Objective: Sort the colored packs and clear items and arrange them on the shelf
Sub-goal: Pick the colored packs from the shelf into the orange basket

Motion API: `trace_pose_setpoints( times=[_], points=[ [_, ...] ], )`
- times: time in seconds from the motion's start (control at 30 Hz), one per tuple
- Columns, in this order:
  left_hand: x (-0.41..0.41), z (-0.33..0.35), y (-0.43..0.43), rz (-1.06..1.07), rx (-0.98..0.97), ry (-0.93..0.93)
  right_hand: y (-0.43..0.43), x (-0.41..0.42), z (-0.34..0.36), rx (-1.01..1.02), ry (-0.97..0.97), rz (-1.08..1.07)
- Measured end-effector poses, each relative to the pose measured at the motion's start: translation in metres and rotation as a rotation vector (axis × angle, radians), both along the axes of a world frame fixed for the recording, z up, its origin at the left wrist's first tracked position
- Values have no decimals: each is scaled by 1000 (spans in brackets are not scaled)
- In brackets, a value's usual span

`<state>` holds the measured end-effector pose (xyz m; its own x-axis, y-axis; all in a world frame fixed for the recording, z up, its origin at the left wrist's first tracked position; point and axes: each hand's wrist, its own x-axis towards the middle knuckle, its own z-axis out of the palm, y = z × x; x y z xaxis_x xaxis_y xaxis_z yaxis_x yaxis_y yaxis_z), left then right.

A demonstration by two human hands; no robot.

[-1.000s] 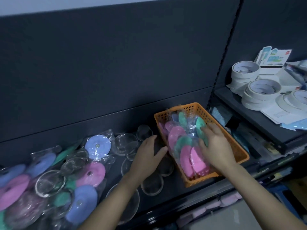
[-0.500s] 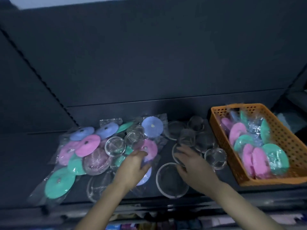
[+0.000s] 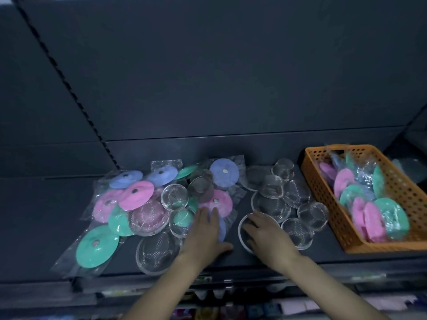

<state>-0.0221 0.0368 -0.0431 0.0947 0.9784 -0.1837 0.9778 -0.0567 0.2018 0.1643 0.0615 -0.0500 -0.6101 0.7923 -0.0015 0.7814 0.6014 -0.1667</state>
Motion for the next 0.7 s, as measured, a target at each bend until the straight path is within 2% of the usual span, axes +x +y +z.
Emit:
trace_pose_setpoints(
  times=[0.1, 0.2, 0.27, 0.33, 0.43, 0.53, 0.63, 0.7],
  points=[
    [5, 4, 4, -8, 15, 94, -2, -3, 1, 7, 24, -60],
    [6, 10, 4, -9, 40, 28, -6, -2, 0, 2, 97, -125],
    [2, 15, 5, 18, 124, -32, -8, -3, -1, 3, 113, -142],
    [-5, 20, 6, 62, 193, -131, -9, -4, 0, -5, 104, -150],
    [-21, 29, 8, 76, 285, -413, -6, -11, 3, -50, 105, -155],
    [-35, 37, 11, 100, 411, -554, 2, -24, 9, -121, 143, -195],
    [-42, 44, 12, 173, 535, -665, 15, -42, 18, -219, 434, -342],
    [-45, 47, 13, 231, 566, -680, 29, -54, 19, -406, 748, -594]
  ],
)
